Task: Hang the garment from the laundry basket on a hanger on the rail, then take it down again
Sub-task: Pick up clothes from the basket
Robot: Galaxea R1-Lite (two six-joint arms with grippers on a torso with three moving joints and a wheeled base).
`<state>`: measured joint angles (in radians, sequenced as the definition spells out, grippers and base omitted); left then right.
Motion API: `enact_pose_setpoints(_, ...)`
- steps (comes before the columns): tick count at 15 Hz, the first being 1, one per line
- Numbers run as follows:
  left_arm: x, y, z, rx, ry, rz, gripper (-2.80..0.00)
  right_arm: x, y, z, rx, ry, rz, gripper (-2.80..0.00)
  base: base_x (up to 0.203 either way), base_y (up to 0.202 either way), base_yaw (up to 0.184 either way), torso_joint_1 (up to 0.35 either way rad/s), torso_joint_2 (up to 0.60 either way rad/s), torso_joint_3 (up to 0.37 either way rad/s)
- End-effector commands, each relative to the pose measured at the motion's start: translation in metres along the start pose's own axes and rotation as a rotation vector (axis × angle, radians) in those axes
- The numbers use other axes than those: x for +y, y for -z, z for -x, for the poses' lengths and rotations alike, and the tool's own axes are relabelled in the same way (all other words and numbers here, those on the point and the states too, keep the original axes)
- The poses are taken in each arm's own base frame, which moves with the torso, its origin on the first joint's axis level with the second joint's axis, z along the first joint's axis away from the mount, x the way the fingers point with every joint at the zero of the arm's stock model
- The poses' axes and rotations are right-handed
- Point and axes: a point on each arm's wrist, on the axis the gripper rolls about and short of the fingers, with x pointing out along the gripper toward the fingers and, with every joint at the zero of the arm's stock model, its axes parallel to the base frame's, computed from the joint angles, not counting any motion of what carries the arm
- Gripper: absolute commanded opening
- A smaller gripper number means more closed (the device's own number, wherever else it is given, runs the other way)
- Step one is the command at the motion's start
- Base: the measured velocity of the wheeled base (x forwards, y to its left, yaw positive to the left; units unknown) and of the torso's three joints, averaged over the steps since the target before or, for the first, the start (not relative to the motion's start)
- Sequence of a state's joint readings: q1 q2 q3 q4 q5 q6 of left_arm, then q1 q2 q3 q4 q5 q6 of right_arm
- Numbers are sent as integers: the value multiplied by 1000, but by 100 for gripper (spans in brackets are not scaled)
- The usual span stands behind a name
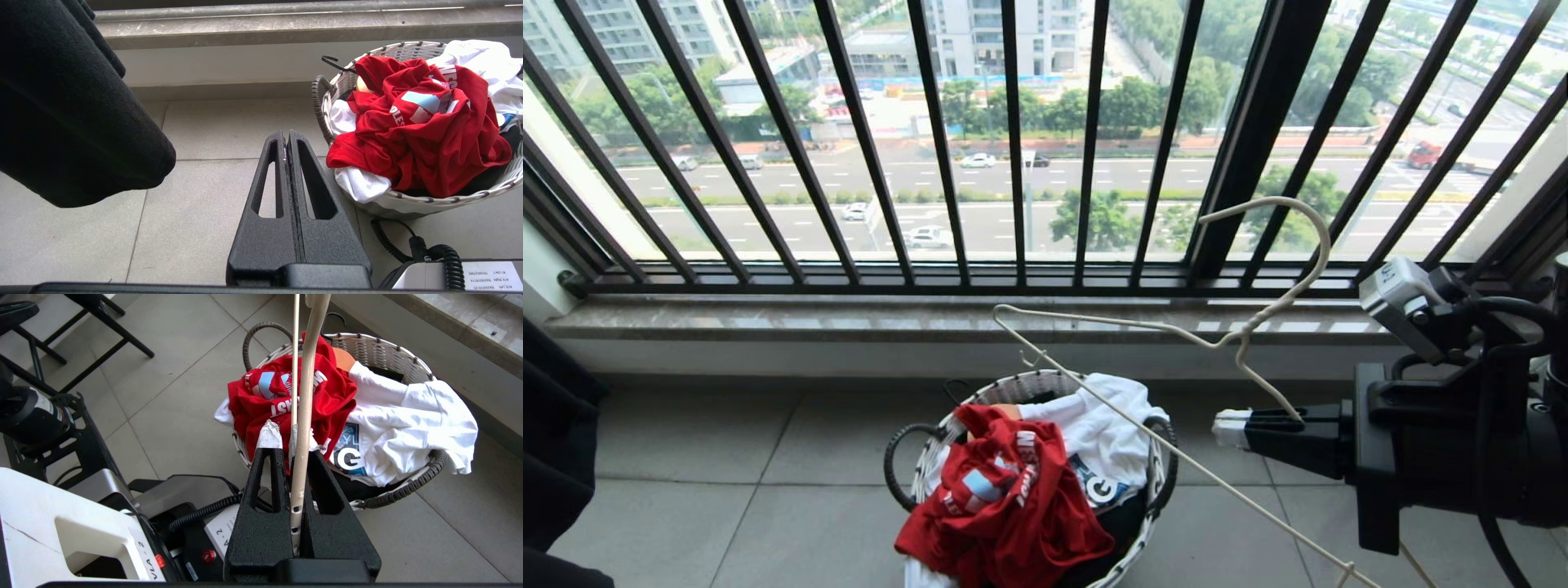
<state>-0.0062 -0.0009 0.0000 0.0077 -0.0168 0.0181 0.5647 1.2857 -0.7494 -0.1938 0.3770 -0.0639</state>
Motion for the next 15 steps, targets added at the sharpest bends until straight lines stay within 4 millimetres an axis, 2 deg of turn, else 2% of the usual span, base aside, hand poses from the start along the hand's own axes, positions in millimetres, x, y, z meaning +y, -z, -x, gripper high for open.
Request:
enact_pose_setpoints(1,0,0,0,1,0,0,-280,1,-1,1,-7,-5,4,-280,0,0,0,2,2,-200)
enact_pose_setpoints(10,0,0,0,1,2,0,-280,2,-3,6,-28,-3,10,-280,0,0,0,4,4,-191)
enact_pose_setpoints(15,0,0,0,1,1,0,-280,1,-3,4,-25,-2,6,-280,0,0,0,4,2,-22)
